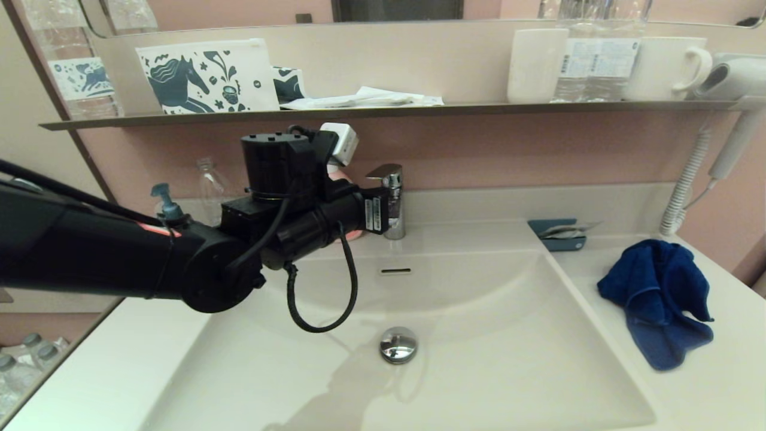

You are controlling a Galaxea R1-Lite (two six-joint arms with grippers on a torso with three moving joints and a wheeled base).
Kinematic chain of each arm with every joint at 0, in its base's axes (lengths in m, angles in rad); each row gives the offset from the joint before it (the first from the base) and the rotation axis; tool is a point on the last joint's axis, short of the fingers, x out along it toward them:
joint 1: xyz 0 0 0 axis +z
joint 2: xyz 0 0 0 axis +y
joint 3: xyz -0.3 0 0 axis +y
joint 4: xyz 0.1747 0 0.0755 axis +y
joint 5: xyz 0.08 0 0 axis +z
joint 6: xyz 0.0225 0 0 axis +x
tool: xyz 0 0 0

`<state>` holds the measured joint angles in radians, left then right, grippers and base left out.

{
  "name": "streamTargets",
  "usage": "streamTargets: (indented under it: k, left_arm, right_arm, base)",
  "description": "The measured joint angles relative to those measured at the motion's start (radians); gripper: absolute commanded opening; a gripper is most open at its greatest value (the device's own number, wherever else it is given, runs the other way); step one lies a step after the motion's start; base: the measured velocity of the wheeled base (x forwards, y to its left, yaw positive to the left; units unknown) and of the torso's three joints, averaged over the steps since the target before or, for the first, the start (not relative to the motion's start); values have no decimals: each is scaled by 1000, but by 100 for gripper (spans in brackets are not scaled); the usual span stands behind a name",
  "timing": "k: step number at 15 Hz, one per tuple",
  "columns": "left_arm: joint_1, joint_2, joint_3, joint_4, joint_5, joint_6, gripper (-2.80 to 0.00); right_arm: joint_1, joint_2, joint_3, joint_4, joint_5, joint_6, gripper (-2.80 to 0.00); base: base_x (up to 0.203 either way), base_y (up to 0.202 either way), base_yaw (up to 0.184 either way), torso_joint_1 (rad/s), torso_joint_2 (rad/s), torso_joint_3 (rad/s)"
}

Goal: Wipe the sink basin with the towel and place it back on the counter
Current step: Turn on the faucet

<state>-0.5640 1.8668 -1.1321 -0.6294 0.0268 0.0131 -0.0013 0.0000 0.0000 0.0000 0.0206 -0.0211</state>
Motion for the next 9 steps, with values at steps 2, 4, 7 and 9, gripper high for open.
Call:
streamTargets:
  k: [2,4,7,9]
  left_arm:
    - [20,30,-30,-4,6,11,-280]
    - [40,52,-56,-2,7,17,-280]
    - [57,83,-101,-4,6,24,-280]
    - [69,94,-134,9,7,29,-280]
  right_arm:
    - [0,0,0,0,0,0,-280]
    - [0,0,0,0,0,0,-280]
    - [0,0,0,0,0,0,-280]
    - [0,0,0,0,0,0,-280]
  base:
    - [0,0,0,0,0,0]
    - [0,0,0,0,0,0]
    - [0,0,0,0,0,0]
    - [0,0,0,0,0,0]
